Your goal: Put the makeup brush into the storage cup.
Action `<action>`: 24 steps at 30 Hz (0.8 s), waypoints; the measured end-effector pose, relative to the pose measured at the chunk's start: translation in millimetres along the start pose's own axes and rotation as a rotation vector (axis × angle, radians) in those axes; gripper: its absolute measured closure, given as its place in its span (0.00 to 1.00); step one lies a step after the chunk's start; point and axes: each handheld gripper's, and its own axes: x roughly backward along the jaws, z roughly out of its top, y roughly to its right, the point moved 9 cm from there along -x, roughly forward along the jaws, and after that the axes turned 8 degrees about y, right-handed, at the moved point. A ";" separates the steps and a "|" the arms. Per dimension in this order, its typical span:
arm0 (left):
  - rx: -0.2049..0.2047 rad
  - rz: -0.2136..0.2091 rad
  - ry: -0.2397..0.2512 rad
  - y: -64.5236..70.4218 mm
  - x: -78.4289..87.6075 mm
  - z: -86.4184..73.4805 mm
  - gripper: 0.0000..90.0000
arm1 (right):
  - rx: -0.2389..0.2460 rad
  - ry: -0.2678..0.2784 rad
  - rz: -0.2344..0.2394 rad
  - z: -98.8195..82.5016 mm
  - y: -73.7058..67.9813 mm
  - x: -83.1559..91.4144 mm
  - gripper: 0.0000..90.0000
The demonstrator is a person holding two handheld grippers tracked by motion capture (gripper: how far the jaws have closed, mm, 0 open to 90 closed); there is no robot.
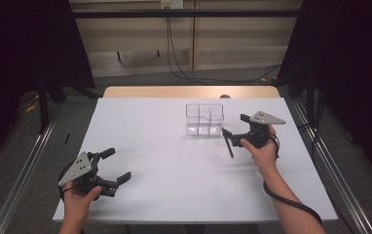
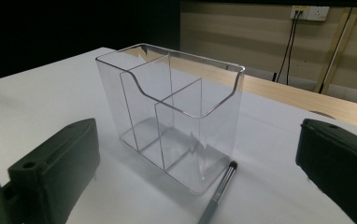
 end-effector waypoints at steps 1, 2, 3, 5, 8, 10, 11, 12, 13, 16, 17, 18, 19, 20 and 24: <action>0.000 0.001 -0.001 0.0 0.1 -0.1 0.00 | 0.000 0.000 0.000 0.0 0.0 0.0 0.00; 0.000 0.001 -0.002 0.1 0.1 -0.3 0.00 | 0.000 -0.006 0.001 -0.9 -0.3 -0.6 0.00; 0.001 0.000 -0.001 0.2 0.2 -0.3 0.00 | 0.006 -0.015 0.002 -1.7 -0.3 -1.1 0.00; 0.003 0.002 0.001 0.4 0.3 0.0 0.00 | 0.009 -0.027 0.002 -2.9 -0.5 -2.4 0.00; 0.002 0.004 -0.002 0.5 1.0 -0.2 0.00 | 0.020 -0.060 0.005 -3.7 -0.6 -4.1 0.00; 0.002 0.004 -0.002 0.3 1.4 -0.4 0.00 | 0.024 -0.075 0.003 -4.4 -0.1 -4.2 0.00; 0.002 0.004 -0.003 0.5 1.4 -0.3 0.00 | 0.022 -0.088 0.005 -5.1 0.0 -4.8 0.00; 0.001 0.004 -0.003 0.5 1.4 -0.2 0.00 | 0.024 -0.102 0.008 -5.9 0.3 -5.4 0.00; 0.002 0.004 -0.001 0.7 1.2 -0.1 0.00 | 0.027 -0.112 0.005 -6.3 0.6 -5.6 0.00; 0.002 0.001 -0.004 0.9 0.8 -0.5 0.00 | 0.028 -0.155 0.000 -8.5 3.0 -6.6 0.00; 0.002 0.001 -0.004 0.9 0.8 -0.5 0.00 | 0.028 -0.155 0.000 -8.5 3.0 -6.6 0.00; 0.002 -0.001 -0.002 1.0 0.7 -0.4 0.00 | 0.026 -0.165 -0.001 -8.8 3.4 -6.9 0.00; 0.001 0.000 -0.003 1.0 0.9 -0.3 0.00 | 0.028 -0.174 -0.003 -8.9 4.2 -7.1 0.00; 0.000 0.000 -0.003 0.9 1.0 -0.2 0.00 | 0.025 -0.184 -0.002 -9.2 4.4 -7.5 0.00; 0.001 0.000 -0.002 1.0 0.9 -0.1 0.00 | 0.024 -0.227 0.001 -10.4 4.1 -9.3 0.00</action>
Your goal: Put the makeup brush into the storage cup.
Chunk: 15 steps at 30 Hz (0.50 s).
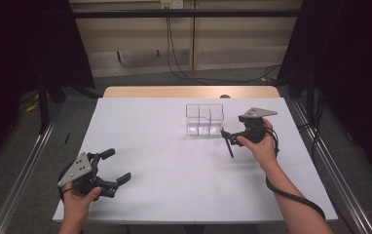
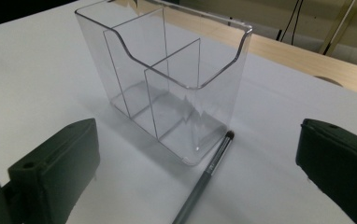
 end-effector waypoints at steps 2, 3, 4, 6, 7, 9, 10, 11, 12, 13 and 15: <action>0.001 -0.002 0.002 0.5 -0.2 0.3 0.00 | -0.002 -0.019 0.003 -0.9 -0.4 -1.0 0.00; 0.001 -0.003 0.001 0.7 -0.4 0.2 0.00 | -0.005 -0.035 0.012 -2.1 -1.2 -2.0 0.00; 0.002 -0.006 0.002 1.0 -0.5 0.2 0.00 | -0.005 -0.049 0.012 -3.2 -1.3 -2.8 0.00; 0.001 -0.008 -0.001 1.3 -0.6 -0.2 0.00 | -0.004 -0.075 0.019 -5.1 -2.4 -4.2 0.00; 0.001 -0.008 -0.001 1.4 -0.7 -0.2 0.00 | -0.006 -0.085 0.021 -5.7 -2.6 -4.7 0.00; 0.002 -0.008 0.000 1.4 -0.8 -0.1 0.00 | -0.003 -0.111 0.017 -7.2 -2.3 -6.3 0.00; 0.002 -0.008 0.001 1.3 -0.9 -0.1 0.00 | -0.003 -0.111 0.017 -7.2 -2.3 -6.3 0.00; 0.003 -0.010 0.002 1.4 -1.1 -0.1 0.00 | 0.001 -0.119 0.016 -7.4 -2.2 -6.7 0.00; 0.004 -0.010 0.002 1.4 -1.1 -0.3 0.00 | 0.001 -0.124 0.017 -7.4 -2.4 -7.1 0.00; 0.004 -0.012 0.001 1.6 -1.2 -0.4 0.00 | 0.003 -0.134 0.018 -7.8 -2.5 -7.4 0.00; 0.003 -0.013 0.000 1.9 -1.3 -0.5 0.00 | 0.004 -0.150 0.021 -8.2 -2.5 -8.3 0.00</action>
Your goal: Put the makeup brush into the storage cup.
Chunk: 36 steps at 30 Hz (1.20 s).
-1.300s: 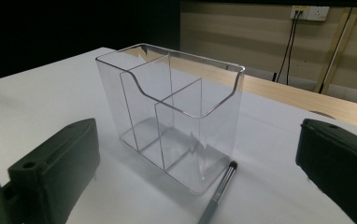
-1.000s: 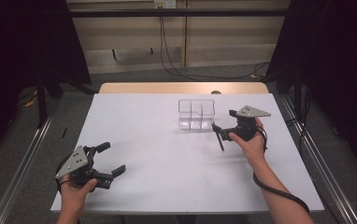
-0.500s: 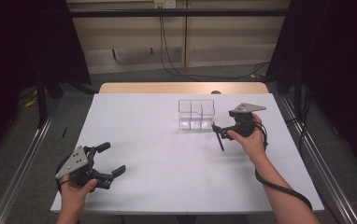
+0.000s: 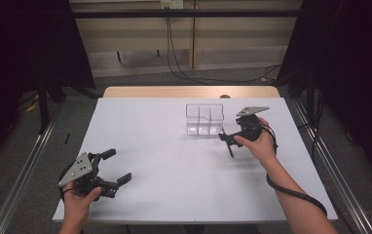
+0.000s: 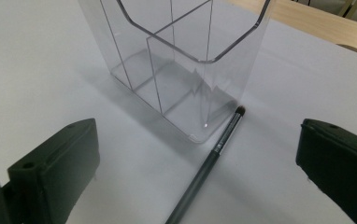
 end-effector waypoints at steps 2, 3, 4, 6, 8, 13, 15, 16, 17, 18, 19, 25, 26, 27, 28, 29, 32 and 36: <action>0.000 -0.001 0.001 0.2 -0.1 0.1 0.00 | -0.013 -0.018 0.007 -0.4 -0.6 -0.9 0.00; -0.001 -0.002 0.001 0.2 -0.2 0.1 0.00 | -0.009 -0.039 0.009 -1.0 -0.4 -1.6 0.00; 0.000 -0.002 0.001 0.2 -0.3 0.1 0.00 | -0.009 -0.039 0.009 -1.0 -0.4 -1.6 0.00; 0.001 -0.001 -0.001 0.3 -0.3 -0.2 0.00 | 0.004 -0.063 0.008 -1.5 -0.2 -2.0 0.00; 0.001 -0.002 0.002 0.4 -0.4 0.2 0.00 | 0.008 -0.082 0.009 -1.4 -0.9 -2.4 0.00; 0.001 -0.002 0.001 0.4 -0.4 0.2 0.00 | 0.005 -0.142 0.027 -3.8 -4.4 -4.5 0.00; -0.002 0.001 0.000 0.1 -0.1 0.4 0.00 | 0.009 -0.166 0.029 -5.8 -5.2 -5.6 0.00; -0.002 0.002 0.000 0.0 -0.1 0.3 0.00 | 0.009 -0.166 0.029 -5.8 -5.2 -5.6 0.00; -0.002 0.001 0.000 0.0 0.0 0.4 0.00 | 0.011 -0.175 0.029 -6.3 -5.4 -6.0 0.00; -0.002 0.001 0.000 0.0 0.0 0.3 0.00 | 0.013 -0.183 0.029 -6.8 -5.5 -6.6 0.00; -0.001 0.001 0.001 0.1 0.0 0.4 0.00 | 0.014 -0.194 0.031 -7.3 -5.8 -6.9 0.00; -0.002 0.002 0.001 -0.1 0.1 0.6 0.00 | 0.022 -0.256 0.037 -8.6 -6.7 -9.2 0.00; -0.001 0.000 0.003 -0.1 0.0 0.7 0.00 | 0.022 -0.256 0.037 -8.6 -6.7 -9.2 0.00; -0.001 0.000 0.003 0.0 0.1 0.8 0.00 | 0.015 -0.277 0.030 -10.0 -5.4 -9.7 0.00; -0.001 0.001 0.004 0.0 0.2 1.0 0.00 | 0.011 -0.292 0.021 -11.1 -4.2 -9.8 0.01; -0.001 0.001 0.004 0.0 0.2 1.0 0.00 | 0.011 -0.297 0.011 -11.5 -2.7 -10.0 0.01; -0.002 0.002 0.003 -0.3 0.5 1.1 0.00 | -0.004 -0.312 0.009 -12.4 -1.9 -10.2 0.02; -0.001 0.002 0.005 -0.4 0.2 1.3 0.00 | -0.011 -0.342 0.000 -14.1 -1.4 -10.0 0.03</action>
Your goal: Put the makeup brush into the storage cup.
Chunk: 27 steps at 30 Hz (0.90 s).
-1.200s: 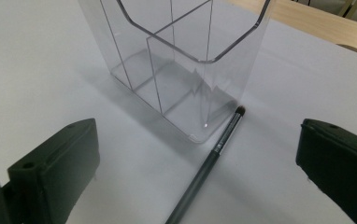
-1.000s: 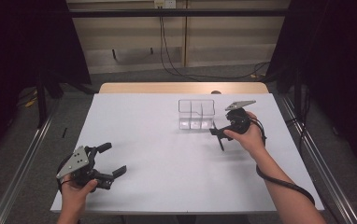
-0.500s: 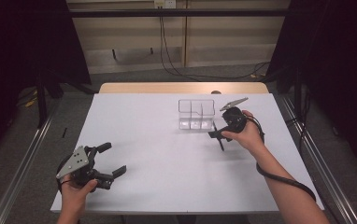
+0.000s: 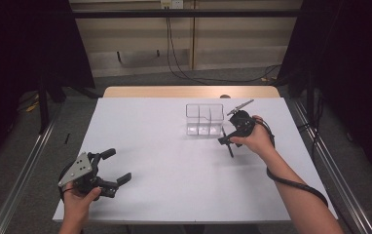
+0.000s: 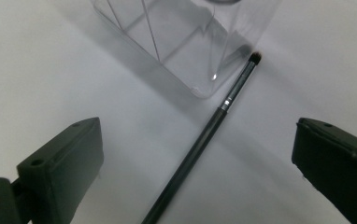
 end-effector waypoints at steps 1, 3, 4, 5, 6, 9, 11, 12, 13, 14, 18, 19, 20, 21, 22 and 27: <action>-0.001 0.001 -0.002 0.0 0.0 -0.1 0.00 | -0.004 -0.006 0.000 -0.3 -0.1 0.0 0.04; -0.001 0.001 -0.004 0.4 -0.3 -0.4 0.00 | -0.002 -0.024 -0.004 -1.0 0.4 0.4 0.06; -0.002 0.002 -0.006 0.5 -0.4 -0.5 0.00 | -0.003 -0.031 -0.003 -1.3 0.3 0.3 0.07; -0.004 0.001 -0.006 0.7 -0.5 -0.4 0.00 | -0.003 -0.038 -0.002 -1.4 0.3 0.3 0.08; -0.003 -0.001 -0.006 1.0 -0.6 -0.3 0.00 | -0.010 -0.044 0.000 -1.4 -0.2 0.3 0.11; -0.005 0.000 -0.008 0.8 -0.5 -0.5 0.00 | -0.017 -0.057 0.010 -2.1 -1.6 -0.3 0.14; -0.003 0.002 -0.009 0.5 -0.4 -0.5 0.00 | -0.008 -0.077 0.011 -3.8 -1.6 -1.0 0.19; -0.004 0.000 -0.007 0.7 -0.4 -0.2 0.00 | -0.012 -0.083 0.008 -4.4 -1.5 -1.4 0.21; -0.006 0.001 -0.009 0.6 -0.2 -0.1 0.00 | -0.016 -0.091 0.011 -5.2 -1.7 -1.7 0.24; -0.008 0.000 -0.009 0.6 0.0 0.0 0.00 | -0.015 -0.094 0.014 -5.4 -2.0 -1.8 0.27; -0.007 -0.002 -0.008 0.9 -0.1 0.1 0.00 | -0.021 -0.087 0.008 -3.7 -3.1 -1.0 0.35; -0.008 -0.002 -0.009 0.8 -0.2 0.1 0.00 | -0.032 -0.090 0.011 -3.8 -4.0 -0.9 0.39; -0.007 -0.002 -0.008 1.0 -0.2 0.2 0.00 | -0.029 -0.090 0.018 -3.7 -4.2 -1.2 0.42; -0.005 -0.003 -0.005 1.4 -0.5 0.5 0.00 | -0.033 -0.093 0.016 -3.9 -3.9 -1.2 0.42; -0.010 -0.003 -0.008 1.2 -0.4 0.3 0.00 | -0.030 -0.094 0.008 -3.9 -2.8 -1.5 0.43; -0.008 -0.005 -0.009 1.3 -0.3 0.0 0.00 | -0.040 -0.111 -0.009 -5.7 -0.4 -2.6 0.49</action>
